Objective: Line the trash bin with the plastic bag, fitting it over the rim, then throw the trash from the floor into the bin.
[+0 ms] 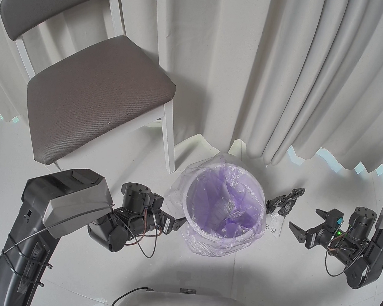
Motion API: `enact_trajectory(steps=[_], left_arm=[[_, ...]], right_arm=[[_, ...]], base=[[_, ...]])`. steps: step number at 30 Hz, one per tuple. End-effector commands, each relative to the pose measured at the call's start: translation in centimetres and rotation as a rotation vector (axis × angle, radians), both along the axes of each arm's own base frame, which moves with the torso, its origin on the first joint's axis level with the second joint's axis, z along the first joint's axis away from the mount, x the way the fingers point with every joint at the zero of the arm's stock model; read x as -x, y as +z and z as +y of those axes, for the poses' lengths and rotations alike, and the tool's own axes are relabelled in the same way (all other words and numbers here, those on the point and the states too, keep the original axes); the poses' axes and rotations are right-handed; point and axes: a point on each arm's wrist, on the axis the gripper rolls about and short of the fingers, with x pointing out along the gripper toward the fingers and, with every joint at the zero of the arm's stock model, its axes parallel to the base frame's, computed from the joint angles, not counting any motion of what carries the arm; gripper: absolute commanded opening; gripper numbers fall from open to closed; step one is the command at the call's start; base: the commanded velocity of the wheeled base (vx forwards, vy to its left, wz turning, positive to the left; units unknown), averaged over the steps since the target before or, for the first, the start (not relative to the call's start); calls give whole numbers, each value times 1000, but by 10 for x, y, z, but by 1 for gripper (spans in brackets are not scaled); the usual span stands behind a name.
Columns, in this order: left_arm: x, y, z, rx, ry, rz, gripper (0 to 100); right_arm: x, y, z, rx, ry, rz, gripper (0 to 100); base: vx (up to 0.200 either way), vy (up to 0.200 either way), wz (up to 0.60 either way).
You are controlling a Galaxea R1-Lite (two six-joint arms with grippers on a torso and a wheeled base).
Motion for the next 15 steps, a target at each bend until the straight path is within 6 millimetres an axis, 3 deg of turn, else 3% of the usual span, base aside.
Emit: enact_trajectory(steps=[1,6,10,11,15], left_arm=[[-12,-18,-2,-31,10,44,100],[-8,-13,-2,-54,-2,42,100],[6,7,9,-60,14,43,100],[16,17,19,-57,27,53,100],[41,22,38,-54,48,58,100]], right_arm=[[-20,6,-5,-18,-19,-59,100],[-29,9,-5,-38,-25,-59,100],[-36,12,-5,-42,-24,-58,100],[-43,14,-4,-60,-3,-38,100],[-66,25,-8,-138,-20,46,100]], base=[[0,0,0],[0,0,0],[0,0,0],[0,0,0],[0,0,0]])
